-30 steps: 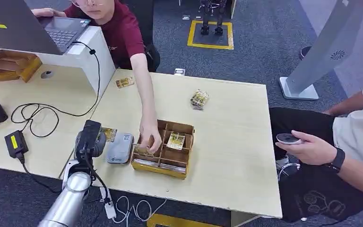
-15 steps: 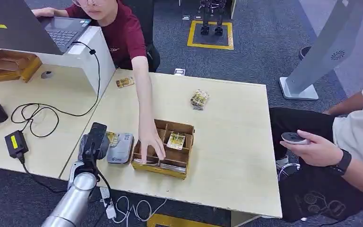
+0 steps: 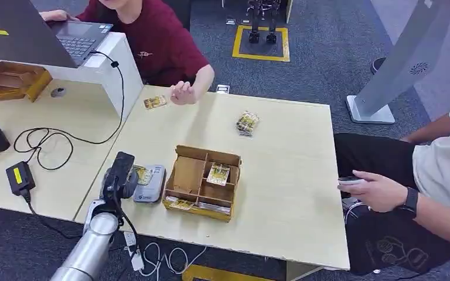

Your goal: Pass the card to the sensor for recognition and then transmit it.

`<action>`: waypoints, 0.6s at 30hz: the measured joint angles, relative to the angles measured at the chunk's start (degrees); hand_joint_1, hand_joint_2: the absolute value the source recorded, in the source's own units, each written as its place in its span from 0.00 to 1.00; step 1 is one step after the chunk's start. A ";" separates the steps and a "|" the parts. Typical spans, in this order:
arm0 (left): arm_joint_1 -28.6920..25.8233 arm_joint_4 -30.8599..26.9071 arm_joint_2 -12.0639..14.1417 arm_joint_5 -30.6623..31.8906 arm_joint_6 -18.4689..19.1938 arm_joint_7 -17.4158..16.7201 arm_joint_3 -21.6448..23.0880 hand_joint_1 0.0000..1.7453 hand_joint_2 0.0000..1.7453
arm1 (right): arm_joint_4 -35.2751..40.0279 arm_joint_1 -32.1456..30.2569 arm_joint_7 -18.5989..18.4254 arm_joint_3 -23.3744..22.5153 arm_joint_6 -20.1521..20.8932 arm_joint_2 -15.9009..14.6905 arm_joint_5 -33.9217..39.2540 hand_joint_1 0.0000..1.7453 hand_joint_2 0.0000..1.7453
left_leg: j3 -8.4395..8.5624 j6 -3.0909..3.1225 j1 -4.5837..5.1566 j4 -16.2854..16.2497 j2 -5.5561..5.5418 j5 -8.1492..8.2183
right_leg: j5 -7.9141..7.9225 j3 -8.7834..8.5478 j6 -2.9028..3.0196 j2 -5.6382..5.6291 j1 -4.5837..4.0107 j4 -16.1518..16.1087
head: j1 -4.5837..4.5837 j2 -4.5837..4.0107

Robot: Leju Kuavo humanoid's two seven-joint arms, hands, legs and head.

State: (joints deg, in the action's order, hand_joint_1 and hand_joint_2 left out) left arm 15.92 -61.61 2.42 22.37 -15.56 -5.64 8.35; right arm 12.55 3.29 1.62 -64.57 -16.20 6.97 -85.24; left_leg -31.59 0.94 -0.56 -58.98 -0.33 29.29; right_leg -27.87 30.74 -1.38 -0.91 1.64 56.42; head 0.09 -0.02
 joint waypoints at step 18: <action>0.54 5.66 -1.05 31.03 -7.50 -10.45 0.02 1.00 1.00 | 0.00 0.30 0.04 1.44 0.85 0.35 -0.50 0.00 1.00 | 0.06 0.00 0.00 0.00 0.00 0.00 | 0.00 -0.05 0.00 0.00 0.00 0.00 | 0.00 0.00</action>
State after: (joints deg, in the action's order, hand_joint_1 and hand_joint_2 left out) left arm 16.46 -55.95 1.38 53.41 -23.06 -16.08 8.37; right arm 12.55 3.59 1.66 -63.12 -15.34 7.32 -85.74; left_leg -31.53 0.94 -0.56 -58.97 -0.33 29.29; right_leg -27.87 30.69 -1.38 -0.91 1.64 56.42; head 0.09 -0.02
